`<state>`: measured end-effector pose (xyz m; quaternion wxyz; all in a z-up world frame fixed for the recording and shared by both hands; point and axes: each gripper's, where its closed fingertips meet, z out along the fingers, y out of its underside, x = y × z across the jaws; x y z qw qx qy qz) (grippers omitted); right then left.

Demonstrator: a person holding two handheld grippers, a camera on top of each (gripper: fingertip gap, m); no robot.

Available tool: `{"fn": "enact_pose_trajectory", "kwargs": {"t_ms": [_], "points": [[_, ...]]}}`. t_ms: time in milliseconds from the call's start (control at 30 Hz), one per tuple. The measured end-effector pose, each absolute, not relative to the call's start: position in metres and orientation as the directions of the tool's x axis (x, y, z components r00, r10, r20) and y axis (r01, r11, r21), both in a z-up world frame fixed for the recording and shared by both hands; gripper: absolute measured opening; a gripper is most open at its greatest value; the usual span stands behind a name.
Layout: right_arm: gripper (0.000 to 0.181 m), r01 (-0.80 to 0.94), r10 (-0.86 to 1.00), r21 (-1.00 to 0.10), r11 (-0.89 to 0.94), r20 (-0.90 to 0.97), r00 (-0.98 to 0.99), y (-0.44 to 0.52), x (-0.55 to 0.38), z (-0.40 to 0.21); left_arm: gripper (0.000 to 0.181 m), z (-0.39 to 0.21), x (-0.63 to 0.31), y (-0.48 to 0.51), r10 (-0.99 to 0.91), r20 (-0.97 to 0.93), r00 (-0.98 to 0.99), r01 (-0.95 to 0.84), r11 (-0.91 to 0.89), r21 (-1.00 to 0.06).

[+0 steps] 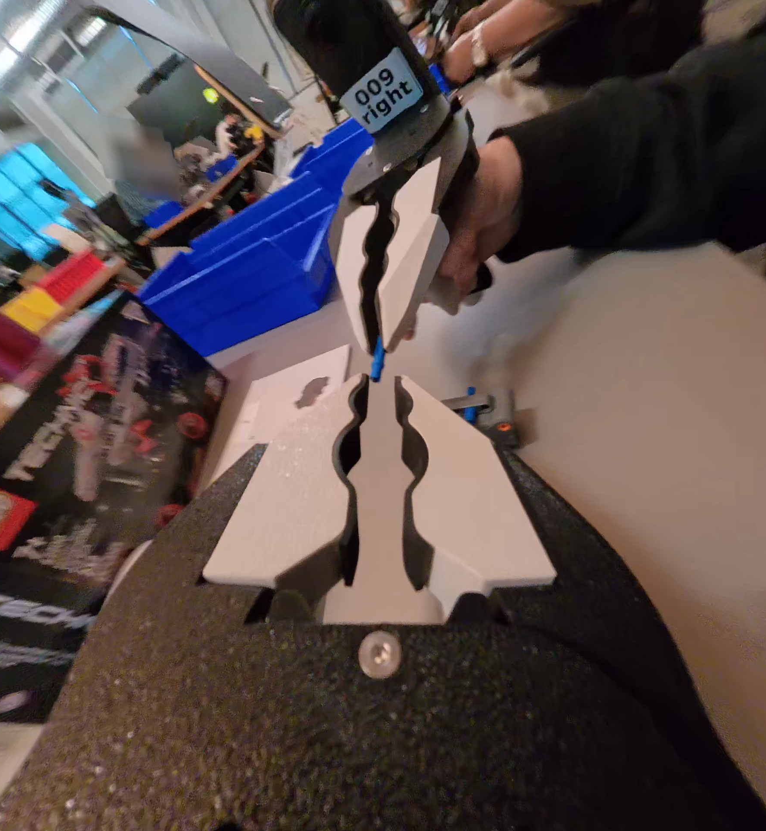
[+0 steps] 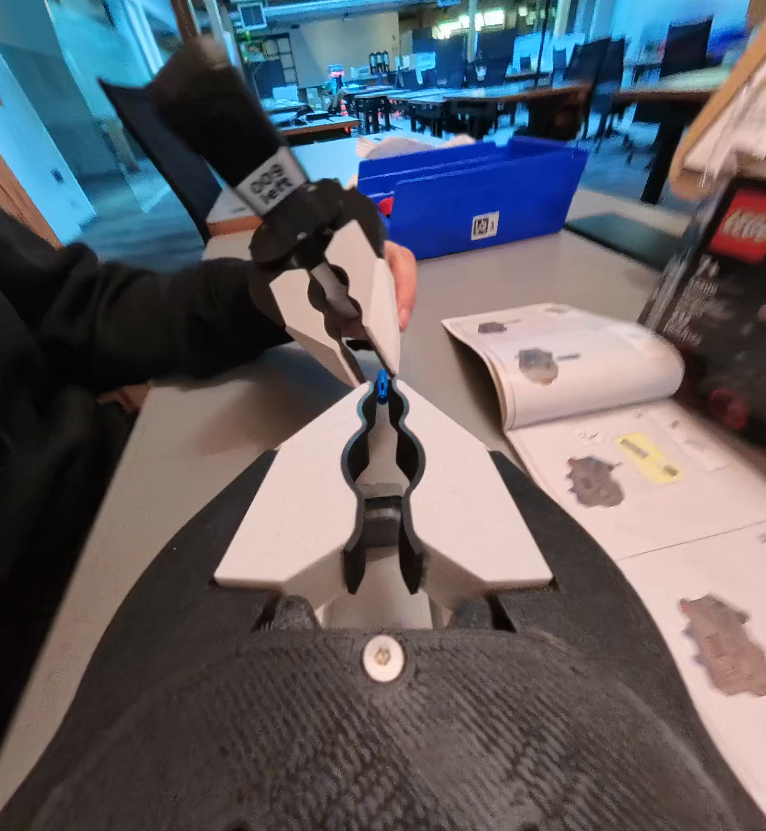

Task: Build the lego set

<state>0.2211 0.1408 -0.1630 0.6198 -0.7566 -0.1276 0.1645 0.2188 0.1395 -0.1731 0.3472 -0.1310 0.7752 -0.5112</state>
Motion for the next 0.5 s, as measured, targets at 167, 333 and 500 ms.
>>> {"fn": "enact_pose_trajectory", "kwargs": {"t_ms": [167, 333, 500], "points": [[0.003, 0.265, 0.384, -0.962, -0.07, 0.219, 0.897, 0.14, 0.216, -0.158, 0.011, -0.176, 0.211, 0.139, -0.547, -0.236, -0.803, 0.039, 0.347, -0.937], [0.003, 0.317, 0.389, -0.946, -0.067, 0.267, 0.881, 0.141, 0.213, -0.164, 0.009, -0.178, 0.212, 0.139, -0.552, -0.225, -0.803, 0.026, 0.344, -0.938], [0.003, 0.3, 0.413, -0.949, -0.1, 0.235, 0.88, 0.141, 0.211, -0.17, 0.006, -0.178, 0.212, 0.138, -0.549, -0.224, -0.805, 0.028, 0.342, -0.939]]}}
